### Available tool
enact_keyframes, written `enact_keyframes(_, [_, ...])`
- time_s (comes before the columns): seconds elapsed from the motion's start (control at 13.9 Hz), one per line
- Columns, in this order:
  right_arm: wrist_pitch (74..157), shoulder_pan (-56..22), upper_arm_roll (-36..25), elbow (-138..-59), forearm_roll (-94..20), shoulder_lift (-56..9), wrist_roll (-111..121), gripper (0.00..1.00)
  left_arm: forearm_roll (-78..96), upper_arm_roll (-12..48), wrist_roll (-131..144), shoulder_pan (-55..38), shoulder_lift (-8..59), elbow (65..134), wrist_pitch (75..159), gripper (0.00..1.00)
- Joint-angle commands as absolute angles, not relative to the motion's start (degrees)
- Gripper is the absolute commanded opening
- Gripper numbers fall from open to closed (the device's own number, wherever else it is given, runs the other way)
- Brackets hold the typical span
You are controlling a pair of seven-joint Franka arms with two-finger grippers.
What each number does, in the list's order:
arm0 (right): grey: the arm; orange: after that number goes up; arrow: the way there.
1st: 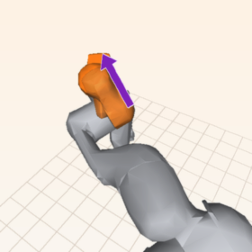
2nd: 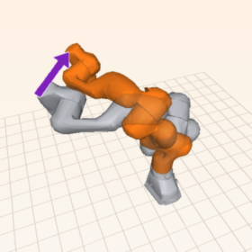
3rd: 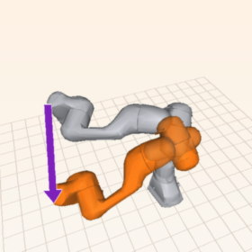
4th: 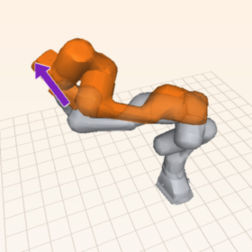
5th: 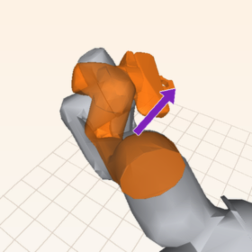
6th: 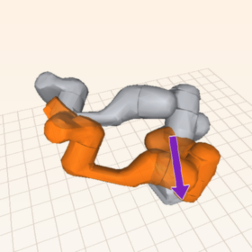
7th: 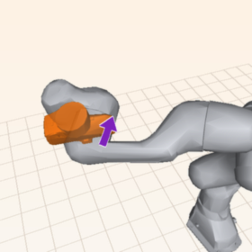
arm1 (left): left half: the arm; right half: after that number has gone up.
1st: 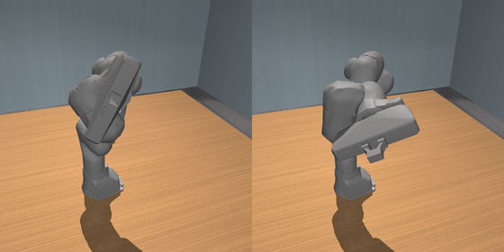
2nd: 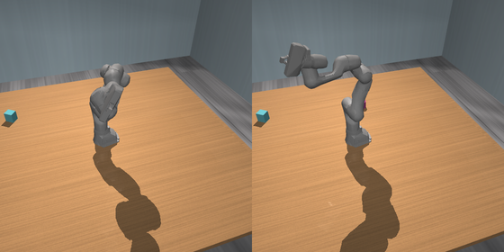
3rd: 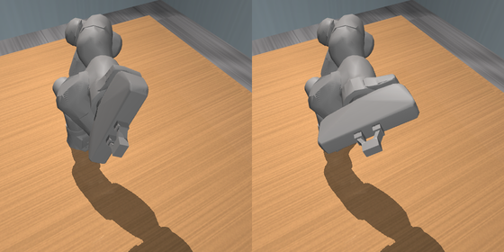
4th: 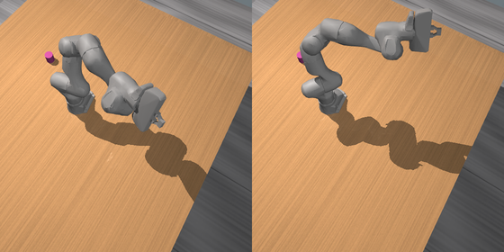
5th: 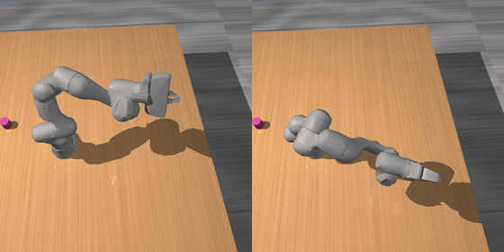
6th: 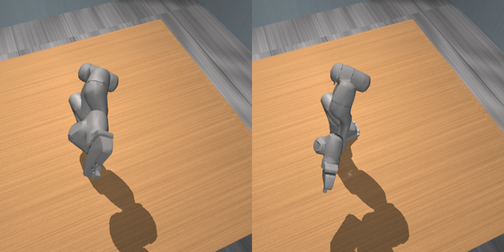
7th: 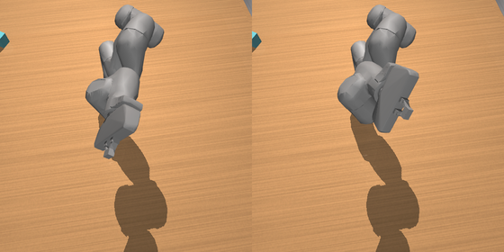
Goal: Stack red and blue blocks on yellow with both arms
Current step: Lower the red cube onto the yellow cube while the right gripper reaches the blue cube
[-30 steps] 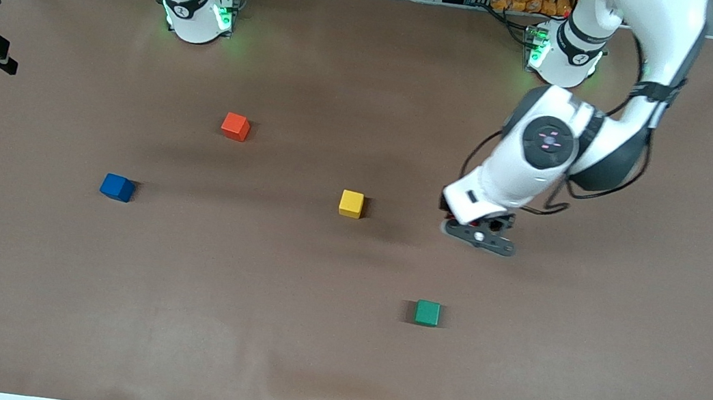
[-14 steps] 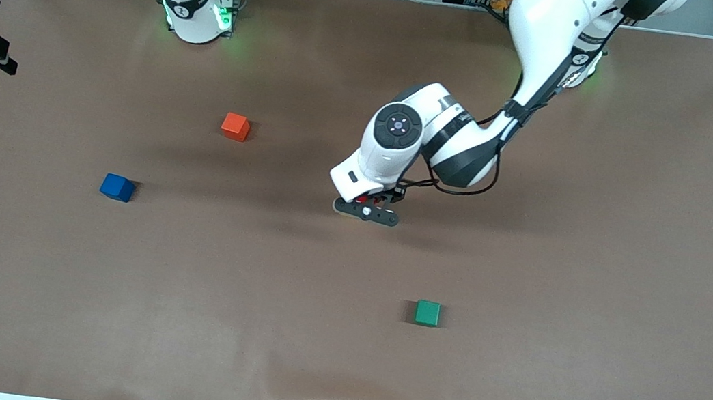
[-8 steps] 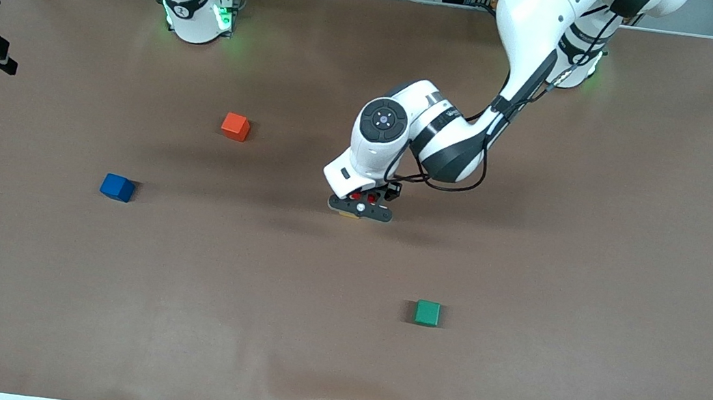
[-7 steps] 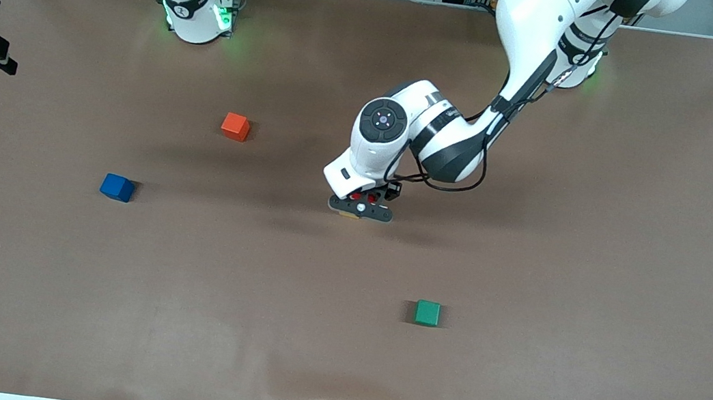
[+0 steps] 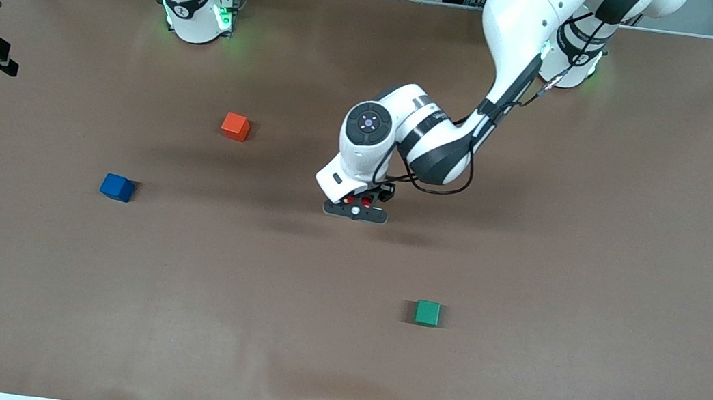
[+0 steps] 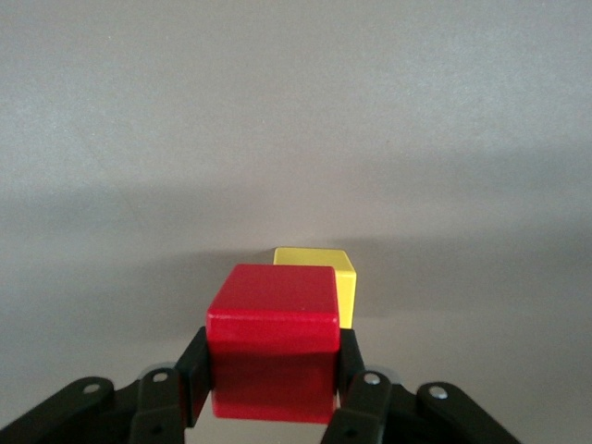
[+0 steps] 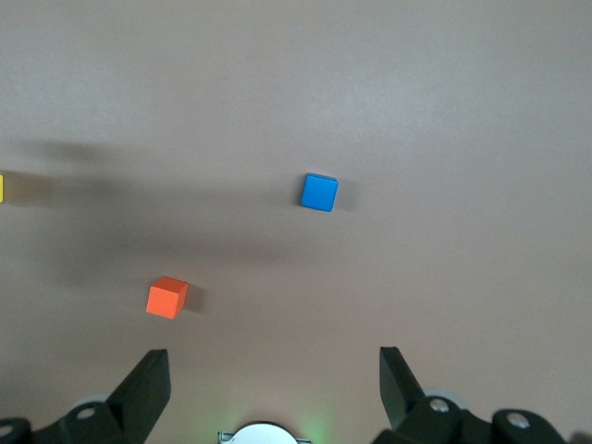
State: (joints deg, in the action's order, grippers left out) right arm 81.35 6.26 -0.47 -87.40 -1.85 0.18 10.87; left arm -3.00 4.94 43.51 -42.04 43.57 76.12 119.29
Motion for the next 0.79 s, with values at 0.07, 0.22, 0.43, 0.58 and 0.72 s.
enact_keyframes(0.07, [80.77,6.77,-0.09,-85.96,-1.23,-0.44,10.9,1.0,-2.11,3.34,45.43,-43.68,45.44,73.21,117.51,0.0])
enact_keyframes(0.22, [81.03,6.77,-0.09,-85.96,-1.23,-0.53,10.9,1.0,-2.11,3.43,45.62,-44.12,45.44,73.3,117.51,0.0])
enact_keyframes(0.43, [80.95,6.94,-0.17,-85.96,-1.14,-0.96,10.99,1.0,-2.11,3.34,45.44,-44.21,46.05,73.21,117.51,0.0])
enact_keyframes(0.58, [80.86,7.03,-0.18,-85.96,-1.06,-1.41,11.07,1.0,-2.11,3.25,45.18,-44.56,46.32,73.21,117.51,0.0])
enact_keyframes(0.72, [80.77,7.03,-0.18,-86.04,-0.97,-1.58,11.25,1.0,-2.11,3.34,45.18,-44.65,46.49,72.78,117.51,0.0])
